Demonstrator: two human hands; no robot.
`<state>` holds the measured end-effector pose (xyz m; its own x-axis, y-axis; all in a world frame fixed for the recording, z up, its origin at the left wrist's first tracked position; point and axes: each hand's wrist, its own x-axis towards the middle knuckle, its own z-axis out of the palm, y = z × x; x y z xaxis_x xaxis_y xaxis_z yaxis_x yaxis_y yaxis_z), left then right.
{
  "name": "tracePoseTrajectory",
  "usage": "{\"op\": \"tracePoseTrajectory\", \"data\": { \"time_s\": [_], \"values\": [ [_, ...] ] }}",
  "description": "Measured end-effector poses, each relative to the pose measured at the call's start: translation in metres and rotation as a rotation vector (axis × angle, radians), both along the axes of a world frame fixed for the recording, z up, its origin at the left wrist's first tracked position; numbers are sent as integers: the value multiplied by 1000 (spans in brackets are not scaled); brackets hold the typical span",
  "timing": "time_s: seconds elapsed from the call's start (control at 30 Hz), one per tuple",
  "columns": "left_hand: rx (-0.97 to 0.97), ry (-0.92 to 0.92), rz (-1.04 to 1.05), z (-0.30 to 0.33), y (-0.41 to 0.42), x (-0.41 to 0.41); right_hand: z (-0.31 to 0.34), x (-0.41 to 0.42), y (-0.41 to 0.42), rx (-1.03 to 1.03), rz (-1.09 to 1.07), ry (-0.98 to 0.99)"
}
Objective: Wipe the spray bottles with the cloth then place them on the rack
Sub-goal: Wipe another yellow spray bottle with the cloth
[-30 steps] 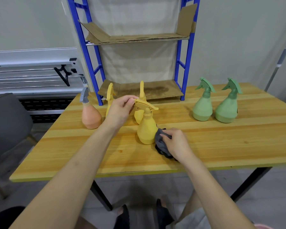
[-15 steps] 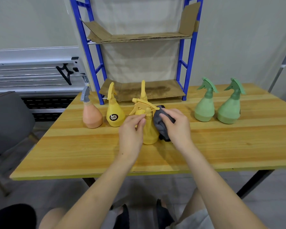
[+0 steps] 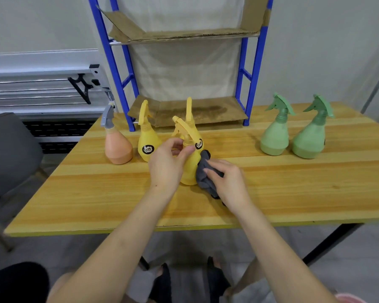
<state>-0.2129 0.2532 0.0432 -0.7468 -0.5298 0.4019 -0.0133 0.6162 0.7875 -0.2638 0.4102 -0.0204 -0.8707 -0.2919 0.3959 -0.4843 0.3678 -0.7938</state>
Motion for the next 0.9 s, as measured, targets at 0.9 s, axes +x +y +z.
{"op": "tracePoseTrajectory", "data": {
  "time_s": [0.9],
  "values": [
    [14,-13,-373,-12,-32,0,41,-2,-30,-158,69,-106]
  ]
}}
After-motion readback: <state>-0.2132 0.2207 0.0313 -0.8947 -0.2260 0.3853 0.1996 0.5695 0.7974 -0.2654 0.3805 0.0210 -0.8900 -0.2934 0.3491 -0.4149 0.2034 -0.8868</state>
